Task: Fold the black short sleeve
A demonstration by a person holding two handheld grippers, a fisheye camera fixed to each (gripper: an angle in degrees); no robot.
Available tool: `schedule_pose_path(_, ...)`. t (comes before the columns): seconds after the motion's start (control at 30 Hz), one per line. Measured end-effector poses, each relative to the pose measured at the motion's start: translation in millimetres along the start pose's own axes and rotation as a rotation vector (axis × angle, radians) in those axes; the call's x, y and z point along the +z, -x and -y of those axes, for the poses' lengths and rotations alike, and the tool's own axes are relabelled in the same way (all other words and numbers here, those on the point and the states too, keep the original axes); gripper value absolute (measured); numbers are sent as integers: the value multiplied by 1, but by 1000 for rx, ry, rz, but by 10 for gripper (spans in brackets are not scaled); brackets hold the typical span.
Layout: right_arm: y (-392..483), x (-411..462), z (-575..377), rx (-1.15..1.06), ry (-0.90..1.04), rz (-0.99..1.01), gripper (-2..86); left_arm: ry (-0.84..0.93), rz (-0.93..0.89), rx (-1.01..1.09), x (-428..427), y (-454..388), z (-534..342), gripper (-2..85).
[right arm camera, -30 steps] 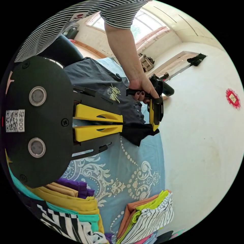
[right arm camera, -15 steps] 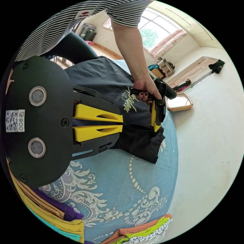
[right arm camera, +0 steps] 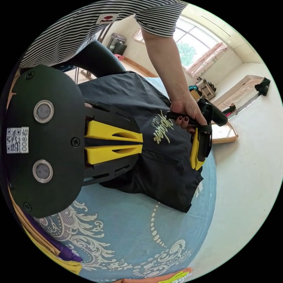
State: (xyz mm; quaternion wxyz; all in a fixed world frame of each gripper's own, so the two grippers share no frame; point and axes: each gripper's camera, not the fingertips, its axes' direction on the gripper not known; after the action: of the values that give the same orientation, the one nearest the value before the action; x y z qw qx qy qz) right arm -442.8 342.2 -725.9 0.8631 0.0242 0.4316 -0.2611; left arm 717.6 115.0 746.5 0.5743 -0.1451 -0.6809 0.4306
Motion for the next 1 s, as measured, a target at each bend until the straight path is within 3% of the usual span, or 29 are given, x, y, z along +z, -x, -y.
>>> schedule_pose_path(0.2, -25, -19, 6, 108, -49, -78, 2, 88, -8, 98, 56, -18, 37, 76)
schedule_pose_path(0.33, -38, -20, 19, 173, -13, -69, 1, 198, 93, 126, 101, -22, 46, 54)
schedule_pose_path(0.6, -51, -34, 41, 236, 11, -30, 0, 224, 119, 239, 137, -48, 34, 30)
schedule_pose_path(0.83, -43, -66, 70, 227, -43, -54, 0, 111, 108, 296, 103, -64, -41, 23)
schedule_pose_path(1.0, -47, -68, 92, 274, 2, -32, 0, 247, 88, 307, 119, -64, -120, 9)
